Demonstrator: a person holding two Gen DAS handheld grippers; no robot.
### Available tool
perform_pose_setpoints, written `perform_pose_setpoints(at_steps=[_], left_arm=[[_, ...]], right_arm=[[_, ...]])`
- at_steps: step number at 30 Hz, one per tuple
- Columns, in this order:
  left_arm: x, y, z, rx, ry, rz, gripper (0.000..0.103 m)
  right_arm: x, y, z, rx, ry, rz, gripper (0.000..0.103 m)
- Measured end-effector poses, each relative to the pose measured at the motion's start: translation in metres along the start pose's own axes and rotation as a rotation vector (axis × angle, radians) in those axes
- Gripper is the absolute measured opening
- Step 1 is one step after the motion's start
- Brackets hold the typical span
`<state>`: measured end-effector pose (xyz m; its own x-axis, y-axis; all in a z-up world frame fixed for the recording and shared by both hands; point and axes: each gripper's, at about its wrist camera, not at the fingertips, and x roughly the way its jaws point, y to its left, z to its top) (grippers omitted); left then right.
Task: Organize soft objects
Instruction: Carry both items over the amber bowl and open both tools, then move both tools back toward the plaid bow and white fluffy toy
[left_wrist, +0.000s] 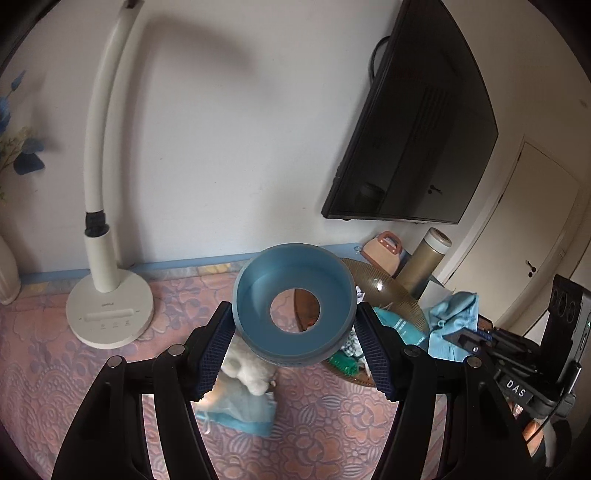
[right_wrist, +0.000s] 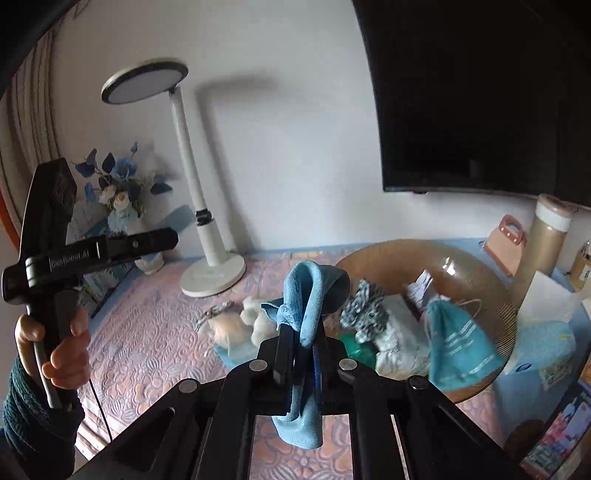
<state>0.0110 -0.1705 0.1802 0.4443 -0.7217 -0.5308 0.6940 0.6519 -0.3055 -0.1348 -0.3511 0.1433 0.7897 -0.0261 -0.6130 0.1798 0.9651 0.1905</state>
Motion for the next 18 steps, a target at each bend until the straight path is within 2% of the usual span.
perform_pose_setpoints(at_steps=[5, 9, 10, 11, 12, 14, 18], left_arm=[[0.047, -0.046, 0.017, 0.075, 0.015, -0.045, 0.064], [0.092, -0.071, 0.014, 0.113, 0.060, -0.066, 0.066], [0.100, -0.077, 0.012, 0.118, 0.065, -0.077, 0.071], [0.106, -0.081, 0.011, 0.122, 0.070, -0.081, 0.076], [0.111, -0.084, 0.010, 0.125, 0.073, -0.076, 0.084], [0.113, -0.085, 0.008, 0.128, 0.071, -0.070, 0.085], [0.103, -0.075, 0.004, 0.102, 0.075, -0.069, 0.085]], right_arm=[[-0.013, -0.046, 0.043, 0.052, -0.056, -0.185, 0.007], [0.009, -0.086, 0.061, 0.140, -0.001, -0.248, 0.008], [0.018, -0.093, 0.064, 0.153, 0.017, -0.256, 0.009], [0.024, -0.101, 0.065, 0.162, 0.034, -0.259, 0.016], [0.033, -0.107, 0.066, 0.169, 0.062, -0.252, 0.034], [0.043, -0.116, 0.065, 0.195, 0.097, -0.231, 0.062], [0.033, -0.120, 0.054, 0.199, 0.077, -0.227, 0.062]])
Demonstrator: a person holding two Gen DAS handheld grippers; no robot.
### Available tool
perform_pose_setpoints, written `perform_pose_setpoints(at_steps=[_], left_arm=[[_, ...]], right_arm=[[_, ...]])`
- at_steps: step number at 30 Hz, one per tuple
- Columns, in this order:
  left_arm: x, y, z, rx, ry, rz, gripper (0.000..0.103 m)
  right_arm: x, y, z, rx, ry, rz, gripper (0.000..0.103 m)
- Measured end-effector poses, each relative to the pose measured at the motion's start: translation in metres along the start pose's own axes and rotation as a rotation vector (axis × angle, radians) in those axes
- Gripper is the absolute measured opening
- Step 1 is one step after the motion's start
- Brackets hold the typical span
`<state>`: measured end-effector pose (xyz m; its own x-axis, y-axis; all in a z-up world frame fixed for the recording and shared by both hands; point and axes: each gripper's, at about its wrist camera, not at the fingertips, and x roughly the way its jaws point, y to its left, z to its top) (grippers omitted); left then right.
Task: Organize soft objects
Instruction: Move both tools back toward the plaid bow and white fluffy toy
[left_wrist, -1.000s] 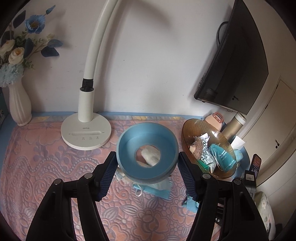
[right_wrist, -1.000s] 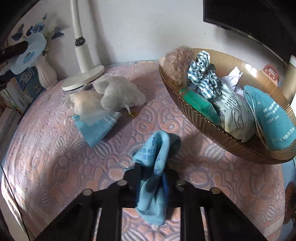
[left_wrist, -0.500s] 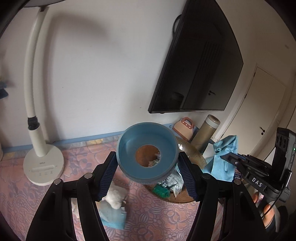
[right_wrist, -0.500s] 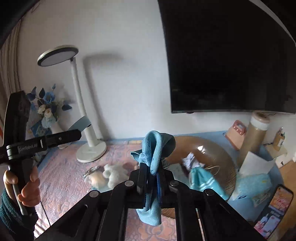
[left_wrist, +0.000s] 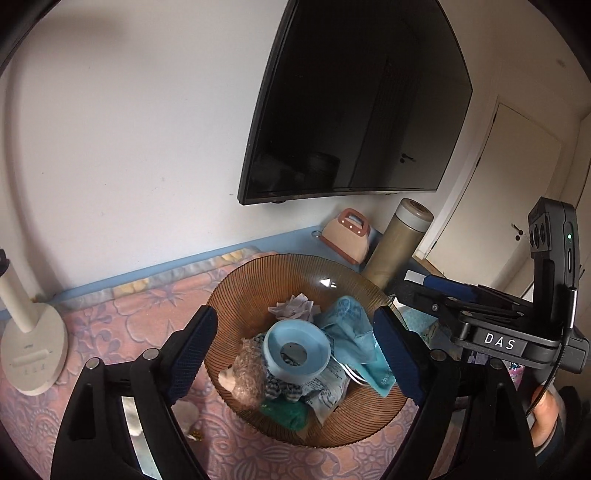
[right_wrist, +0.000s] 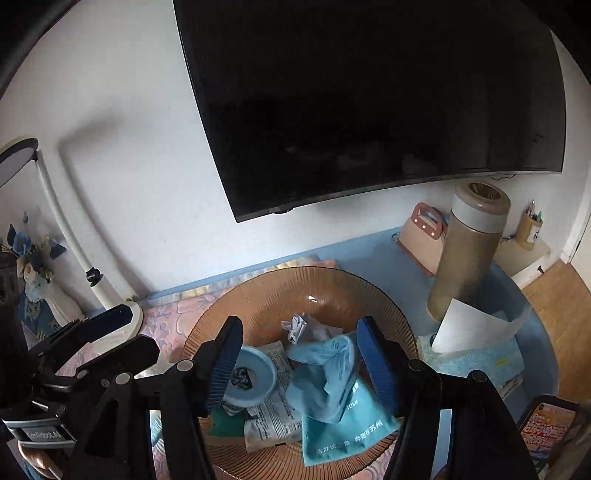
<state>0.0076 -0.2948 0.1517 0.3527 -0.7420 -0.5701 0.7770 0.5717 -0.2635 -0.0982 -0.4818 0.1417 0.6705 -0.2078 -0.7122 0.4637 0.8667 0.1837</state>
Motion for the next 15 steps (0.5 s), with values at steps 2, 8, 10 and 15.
perform_pose_setpoints(at_steps=[2, 8, 10, 15], left_arm=[[-0.015, 0.008, -0.002, -0.031, -0.010, 0.004, 0.085], [-0.112, 0.027, -0.011, -0.045, -0.108, 0.121, 0.085], [-0.153, 0.036, -0.017, -0.048, -0.152, 0.191, 0.085], [-0.247, 0.064, -0.047, -0.104, -0.193, 0.364, 0.089]], right_arm=[[-0.005, -0.003, -0.006, 0.010, 0.001, -0.005, 0.062], [-0.028, 0.013, -0.029, 0.036, 0.007, 0.094, 0.063], [-0.038, 0.030, -0.039, 0.009, 0.002, 0.115, 0.065], [-0.058, 0.082, -0.064, -0.050, -0.019, 0.217, 0.080]])
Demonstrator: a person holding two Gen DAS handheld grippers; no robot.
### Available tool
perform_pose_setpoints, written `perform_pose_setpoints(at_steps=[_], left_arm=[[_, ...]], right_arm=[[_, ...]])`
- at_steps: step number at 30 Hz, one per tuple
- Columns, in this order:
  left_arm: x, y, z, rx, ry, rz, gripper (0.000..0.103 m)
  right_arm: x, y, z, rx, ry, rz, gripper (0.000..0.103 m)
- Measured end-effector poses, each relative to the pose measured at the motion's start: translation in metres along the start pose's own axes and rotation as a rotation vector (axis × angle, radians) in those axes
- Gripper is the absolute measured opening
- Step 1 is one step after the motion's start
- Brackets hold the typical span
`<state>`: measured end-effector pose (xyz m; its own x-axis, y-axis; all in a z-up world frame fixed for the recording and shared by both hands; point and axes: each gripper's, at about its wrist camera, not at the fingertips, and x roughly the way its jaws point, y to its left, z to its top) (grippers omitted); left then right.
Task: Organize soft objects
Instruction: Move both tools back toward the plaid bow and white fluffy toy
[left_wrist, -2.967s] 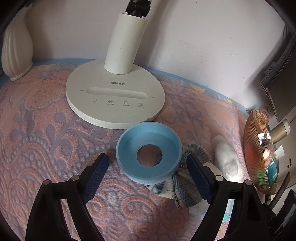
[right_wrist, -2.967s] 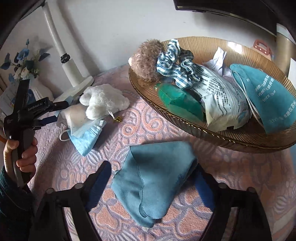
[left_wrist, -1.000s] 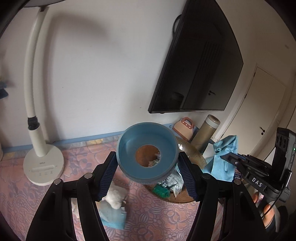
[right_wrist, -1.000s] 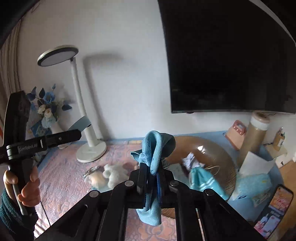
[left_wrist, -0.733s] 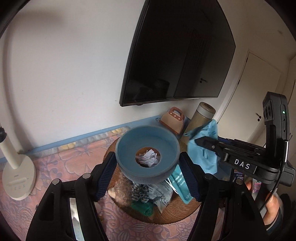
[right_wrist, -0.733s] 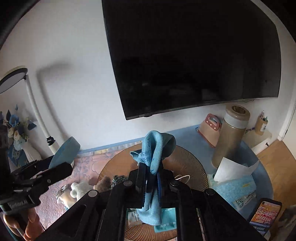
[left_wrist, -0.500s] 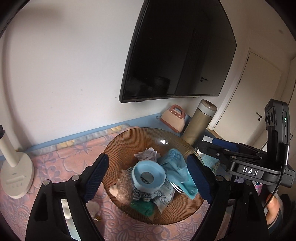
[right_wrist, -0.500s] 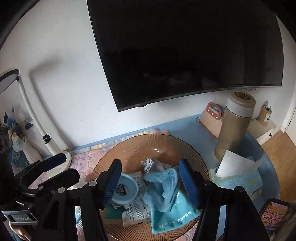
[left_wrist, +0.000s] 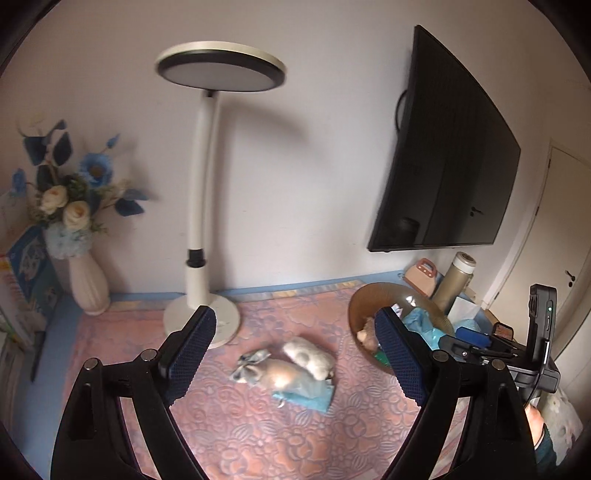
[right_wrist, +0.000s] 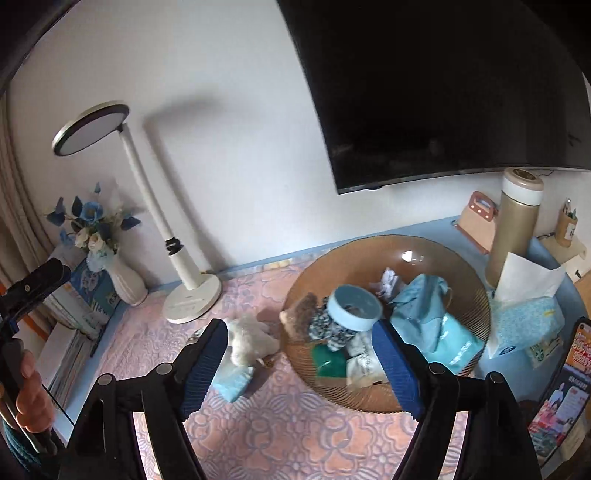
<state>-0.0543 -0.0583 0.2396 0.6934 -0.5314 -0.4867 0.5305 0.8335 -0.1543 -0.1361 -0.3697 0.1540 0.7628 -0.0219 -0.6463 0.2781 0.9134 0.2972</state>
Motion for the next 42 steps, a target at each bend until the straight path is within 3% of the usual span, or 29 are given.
perform_pose_setpoints(at_steps=[2, 4, 8, 12, 15, 18, 20, 25, 35, 39, 42], left_arm=[[-0.014, 0.022, -0.010, -0.026, 0.033, 0.101, 0.091], [-0.017, 0.045, -0.028, -0.074, 0.062, 0.145, 0.092], [0.017, 0.085, -0.093, -0.214, 0.122, 0.156, 0.092], [0.069, 0.096, -0.159, -0.294, 0.172, 0.141, 0.091], [0.093, 0.091, -0.180, -0.290, 0.194, 0.141, 0.091], [0.104, 0.081, -0.186, -0.229, 0.209, 0.188, 0.091], [0.101, 0.081, -0.188, -0.217, 0.194, 0.185, 0.092], [0.099, 0.086, -0.190, -0.246, 0.198, 0.173, 0.092], [0.098, 0.105, -0.194, -0.359, 0.221, 0.173, 0.092], [0.084, 0.097, -0.184, -0.335, 0.311, 0.139, 0.091], [0.072, 0.107, -0.158, -0.449, 0.320, -0.009, 0.091]], right_arm=[[0.000, 0.021, -0.012, -0.024, 0.002, 0.040, 0.080], [0.002, 0.040, -0.028, -0.045, 0.005, 0.071, 0.081], [0.020, 0.065, -0.067, -0.112, -0.008, 0.059, 0.093], [0.057, 0.069, -0.104, -0.147, 0.067, 0.064, 0.093], [0.078, 0.063, -0.122, -0.162, 0.106, 0.047, 0.093], [0.092, 0.059, -0.132, -0.202, 0.107, -0.022, 0.093], [0.099, 0.053, -0.133, -0.174, 0.129, -0.019, 0.093], [0.106, 0.047, -0.133, -0.142, 0.144, -0.052, 0.093], [0.121, 0.055, -0.138, -0.197, 0.201, -0.121, 0.094], [0.115, 0.044, -0.131, -0.119, 0.237, -0.022, 0.094], [0.111, 0.031, -0.114, 0.071, 0.299, 0.170, 0.094]])
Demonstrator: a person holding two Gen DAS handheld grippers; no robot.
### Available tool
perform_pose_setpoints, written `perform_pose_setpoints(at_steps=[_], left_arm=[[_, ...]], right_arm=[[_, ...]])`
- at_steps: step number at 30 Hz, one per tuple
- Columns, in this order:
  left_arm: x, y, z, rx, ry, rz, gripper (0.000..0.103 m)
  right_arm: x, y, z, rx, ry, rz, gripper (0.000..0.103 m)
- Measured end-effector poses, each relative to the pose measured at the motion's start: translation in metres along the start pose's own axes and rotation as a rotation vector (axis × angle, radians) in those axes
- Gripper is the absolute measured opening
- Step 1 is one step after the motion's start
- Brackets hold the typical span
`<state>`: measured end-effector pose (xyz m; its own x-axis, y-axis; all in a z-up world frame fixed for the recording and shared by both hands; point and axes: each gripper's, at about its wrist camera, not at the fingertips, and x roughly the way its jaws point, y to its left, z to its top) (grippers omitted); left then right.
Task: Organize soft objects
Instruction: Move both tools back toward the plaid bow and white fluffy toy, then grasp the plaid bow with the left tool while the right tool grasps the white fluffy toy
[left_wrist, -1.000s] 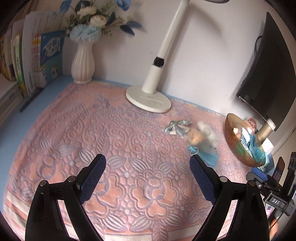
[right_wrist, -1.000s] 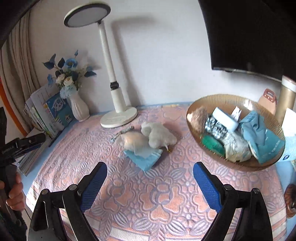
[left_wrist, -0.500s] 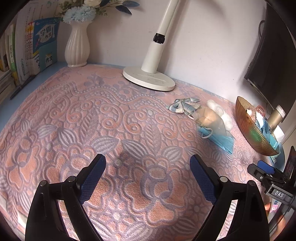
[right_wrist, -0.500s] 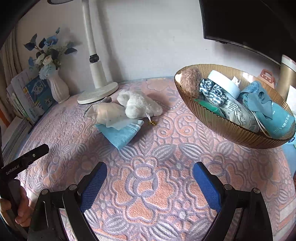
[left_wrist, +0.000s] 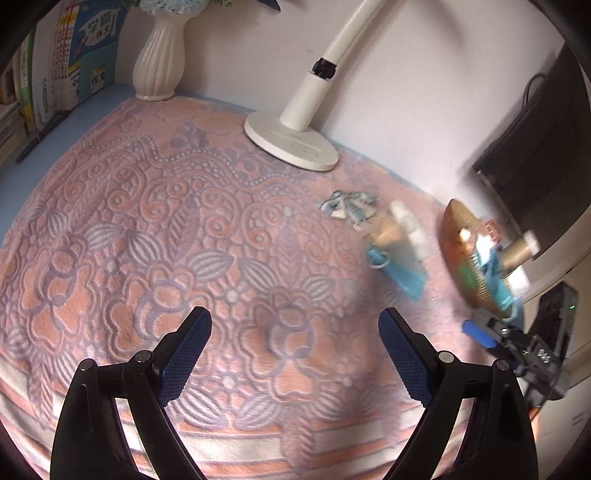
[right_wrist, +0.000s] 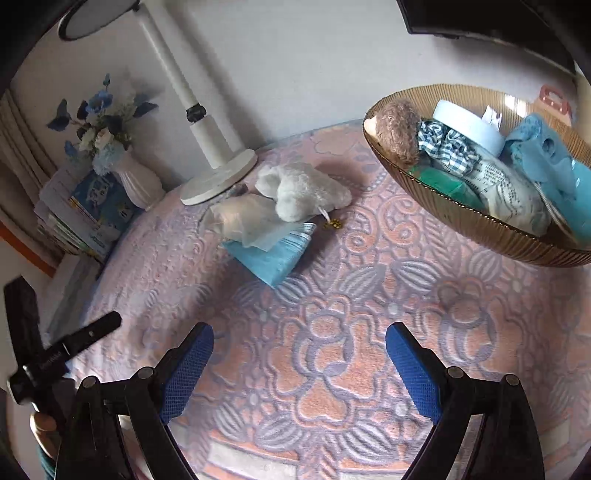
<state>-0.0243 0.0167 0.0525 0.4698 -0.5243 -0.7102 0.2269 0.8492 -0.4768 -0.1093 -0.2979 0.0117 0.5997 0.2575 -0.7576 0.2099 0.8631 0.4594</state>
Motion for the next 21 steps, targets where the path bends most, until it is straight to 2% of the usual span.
perform_pose_setpoints(at_steps=[2, 3, 6, 9, 11, 14, 18, 20, 21], left_arm=[[-0.010, -0.005, 0.022, -0.037, -0.034, -0.068, 0.091], [-0.010, -0.013, 0.033, -0.017, -0.050, -0.056, 0.091], [0.013, -0.047, 0.057, 0.149, -0.058, 0.028, 0.091], [0.059, -0.070, 0.073, 0.237, 0.004, 0.005, 0.091], [0.092, -0.074, 0.081, 0.263, 0.035, 0.027, 0.091], [0.131, -0.067, 0.087, 0.269, 0.081, 0.076, 0.090], [0.163, -0.059, 0.087, 0.239, 0.157, 0.007, 0.088], [0.169, -0.053, 0.088, 0.219, 0.152, -0.016, 0.087], [0.170, -0.050, 0.088, 0.208, 0.143, -0.023, 0.081]], right_arm=[[-0.005, -0.001, 0.016, 0.093, -0.009, 0.082, 0.094], [-0.005, 0.000, 0.025, 0.122, -0.017, 0.088, 0.094], [0.008, 0.009, 0.048, 0.137, -0.024, 0.044, 0.094], [0.025, 0.019, 0.063, 0.115, -0.052, -0.026, 0.094], [0.039, 0.021, 0.073, 0.112, -0.067, -0.062, 0.094], [0.066, 0.018, 0.086, 0.118, -0.058, -0.106, 0.094], [0.096, 0.011, 0.093, 0.130, -0.051, -0.164, 0.094], [0.110, 0.007, 0.095, 0.123, -0.041, -0.189, 0.094], [0.112, 0.008, 0.095, 0.111, -0.060, -0.199, 0.094]])
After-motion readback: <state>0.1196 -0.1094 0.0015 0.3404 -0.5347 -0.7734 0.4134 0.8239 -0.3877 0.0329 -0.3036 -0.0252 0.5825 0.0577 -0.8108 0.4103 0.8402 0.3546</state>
